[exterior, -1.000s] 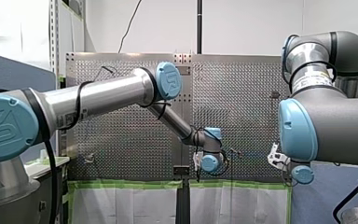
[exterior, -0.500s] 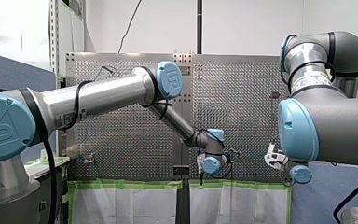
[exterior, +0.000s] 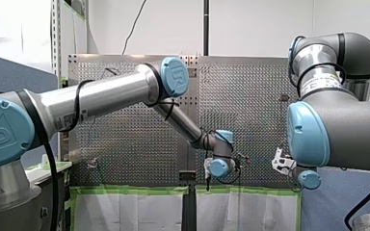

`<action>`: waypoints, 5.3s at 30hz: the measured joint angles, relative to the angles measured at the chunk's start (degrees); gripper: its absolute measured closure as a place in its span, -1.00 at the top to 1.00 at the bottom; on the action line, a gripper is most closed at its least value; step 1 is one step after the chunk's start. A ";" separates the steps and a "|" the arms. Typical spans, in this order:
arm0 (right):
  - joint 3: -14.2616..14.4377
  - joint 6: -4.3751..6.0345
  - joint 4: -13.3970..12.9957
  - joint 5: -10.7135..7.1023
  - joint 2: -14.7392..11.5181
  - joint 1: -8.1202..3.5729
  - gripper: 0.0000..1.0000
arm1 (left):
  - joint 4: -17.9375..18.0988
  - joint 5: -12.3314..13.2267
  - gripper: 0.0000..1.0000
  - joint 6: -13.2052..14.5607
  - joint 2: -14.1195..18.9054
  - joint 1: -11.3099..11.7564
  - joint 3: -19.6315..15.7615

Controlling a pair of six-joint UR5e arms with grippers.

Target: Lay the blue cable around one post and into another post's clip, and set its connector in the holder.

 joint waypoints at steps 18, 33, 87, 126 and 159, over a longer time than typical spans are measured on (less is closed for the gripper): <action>0.00 0.16 0.19 0.10 0.01 0.14 -1.00 | -1.53 -0.20 0.98 2.26 0.27 -2.36 1.73; -0.01 0.41 0.20 -0.06 0.01 0.22 -1.00 | -4.74 -2.57 0.98 2.83 0.26 -3.19 2.85; 0.01 5.00 0.14 0.26 0.02 0.74 -1.00 | -3.58 -13.64 0.98 -3.35 19.93 -2.89 -17.10; -0.11 5.44 0.04 0.28 0.10 1.00 -1.00 | -2.26 -13.81 0.98 -3.53 38.72 -2.00 -35.90; -0.42 5.34 0.26 0.24 0.10 1.37 -1.00 | 13.10 -9.56 0.98 -4.38 55.45 3.01 -52.64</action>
